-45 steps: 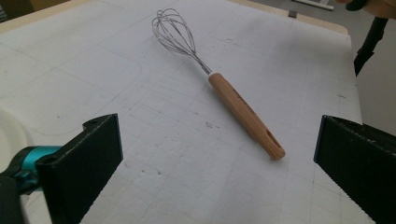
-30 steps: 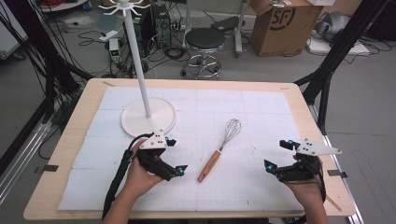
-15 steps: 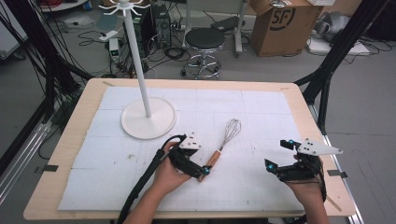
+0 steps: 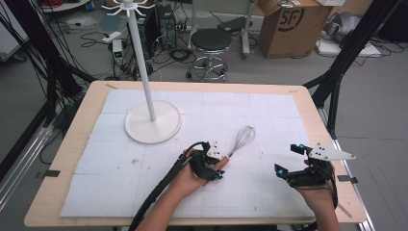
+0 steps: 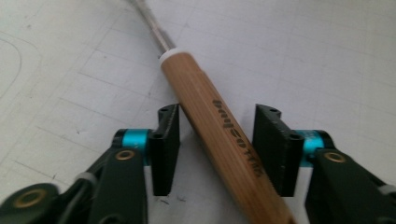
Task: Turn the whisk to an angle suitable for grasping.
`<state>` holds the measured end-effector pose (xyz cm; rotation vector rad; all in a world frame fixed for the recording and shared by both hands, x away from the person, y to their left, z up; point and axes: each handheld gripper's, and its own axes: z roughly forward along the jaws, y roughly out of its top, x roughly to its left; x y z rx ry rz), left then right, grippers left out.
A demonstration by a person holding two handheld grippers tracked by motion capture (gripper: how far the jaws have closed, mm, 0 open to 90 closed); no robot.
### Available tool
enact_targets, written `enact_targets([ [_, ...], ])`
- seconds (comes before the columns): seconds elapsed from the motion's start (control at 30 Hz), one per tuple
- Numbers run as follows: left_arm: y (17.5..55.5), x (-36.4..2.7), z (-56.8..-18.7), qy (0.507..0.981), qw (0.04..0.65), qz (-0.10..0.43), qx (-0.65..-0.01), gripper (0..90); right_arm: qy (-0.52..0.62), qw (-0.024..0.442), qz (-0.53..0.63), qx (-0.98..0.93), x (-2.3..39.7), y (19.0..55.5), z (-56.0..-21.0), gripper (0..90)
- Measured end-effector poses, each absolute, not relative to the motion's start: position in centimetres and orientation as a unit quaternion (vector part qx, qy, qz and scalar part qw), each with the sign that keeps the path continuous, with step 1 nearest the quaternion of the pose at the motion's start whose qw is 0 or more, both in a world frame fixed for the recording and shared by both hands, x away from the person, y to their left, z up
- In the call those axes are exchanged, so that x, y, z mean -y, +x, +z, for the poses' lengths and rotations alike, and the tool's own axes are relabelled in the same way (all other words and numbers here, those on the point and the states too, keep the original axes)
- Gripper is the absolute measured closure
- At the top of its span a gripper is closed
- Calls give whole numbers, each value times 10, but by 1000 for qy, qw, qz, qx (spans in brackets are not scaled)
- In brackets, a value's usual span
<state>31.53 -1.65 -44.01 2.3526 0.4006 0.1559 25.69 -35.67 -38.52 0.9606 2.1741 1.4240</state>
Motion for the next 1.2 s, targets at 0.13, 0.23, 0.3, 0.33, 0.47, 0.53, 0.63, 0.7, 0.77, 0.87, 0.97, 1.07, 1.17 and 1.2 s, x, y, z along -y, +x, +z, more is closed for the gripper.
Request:
enact_targets([
  [0.13,313,15,-439,923,361,61,-121,700,338,187,506,-771,356,256,-384,8],
  [0.23,314,14,-438,924,359,57,-119,702,339,187,506,-771,356,256,-383,8],
  [0.3,315,14,-439,923,361,55,-122,700,338,188,507,-770,356,255,-382,8],
  [0.33,314,14,-439,922,362,54,-125,695,338,186,507,-770,356,255,-382,8],
  [0.47,313,12,-438,923,357,60,-129,533,337,186,506,-772,355,255,-383,8],
  [0.53,311,9,-438,924,355,61,-129,526,337,185,505,-772,354,256,-383,8],
  [0.63,309,3,-436,926,348,69,-129,522,337,185,504,-774,353,256,-384,8],
  [0.7,308,-2,-434,926,348,72,-129,523,336,184,503,-775,353,256,-384,8],
  [0.77,307,-9,-433,923,353,75,-136,497,334,185,504,-775,352,256,-384,8],
  [0.87,306,-24,-428,914,370,82,-143,442,333,184,503,-776,351,257,-384,8],
  [0.97,304,-40,-424,907,387,82,-148,439,333,185,502,-777,351,257,-385,8],
  [1.07,302,-58,-418,896,407,82,-158,424,333,182,500,-778,349,257,-385,8],
  [1.17,300,-73,-413,884,433,71,-162,379,332,182,498,-780,348,257,-385,7],
  [1.2,299,-78,-411,883,437,71,-157,366,330,184,499,-780,347,257,-385,8],
])
